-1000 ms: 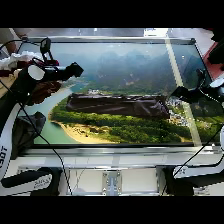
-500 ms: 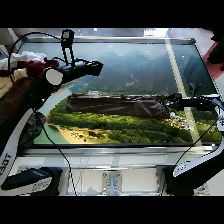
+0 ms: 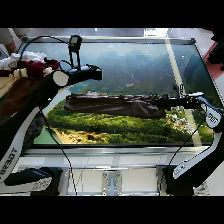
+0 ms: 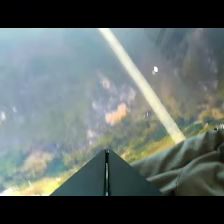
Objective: Fold the shirts.
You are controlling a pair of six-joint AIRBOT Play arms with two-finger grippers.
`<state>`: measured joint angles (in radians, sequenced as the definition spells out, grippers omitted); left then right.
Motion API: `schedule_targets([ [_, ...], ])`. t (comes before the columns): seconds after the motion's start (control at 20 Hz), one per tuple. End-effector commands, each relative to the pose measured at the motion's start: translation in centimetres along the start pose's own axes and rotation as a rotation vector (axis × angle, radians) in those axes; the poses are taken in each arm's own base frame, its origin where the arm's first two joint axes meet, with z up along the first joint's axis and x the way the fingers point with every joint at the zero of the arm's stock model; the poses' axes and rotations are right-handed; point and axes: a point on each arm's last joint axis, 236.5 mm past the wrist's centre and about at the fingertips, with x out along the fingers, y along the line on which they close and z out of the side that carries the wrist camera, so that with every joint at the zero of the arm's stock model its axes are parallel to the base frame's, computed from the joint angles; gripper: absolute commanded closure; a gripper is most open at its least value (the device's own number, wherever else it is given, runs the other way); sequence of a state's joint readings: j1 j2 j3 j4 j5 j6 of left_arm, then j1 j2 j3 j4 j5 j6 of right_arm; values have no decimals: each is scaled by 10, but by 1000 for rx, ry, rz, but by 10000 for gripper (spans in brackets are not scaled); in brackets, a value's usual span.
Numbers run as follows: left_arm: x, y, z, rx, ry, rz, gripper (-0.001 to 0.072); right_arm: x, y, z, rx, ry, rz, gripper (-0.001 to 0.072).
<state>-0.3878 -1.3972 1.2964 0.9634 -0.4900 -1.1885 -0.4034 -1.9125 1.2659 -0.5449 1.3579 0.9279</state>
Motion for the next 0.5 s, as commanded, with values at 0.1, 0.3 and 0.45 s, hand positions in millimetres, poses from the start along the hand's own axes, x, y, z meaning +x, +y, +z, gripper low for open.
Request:
schedule_targets([
  [0.1, 68, 14, -107, -314, 262, 9, 700, -13, 40, -1, 1, -6, 33, 678],
  [0.3, 92, -9, -148, -319, 342, -26, 700, -41, 89, 3, -71, -76, 14, 678],
  [0.45, 100, -10, -168, -351, 385, -28, 701, -56, 127, 8, -175, -157, -41, 679],
])
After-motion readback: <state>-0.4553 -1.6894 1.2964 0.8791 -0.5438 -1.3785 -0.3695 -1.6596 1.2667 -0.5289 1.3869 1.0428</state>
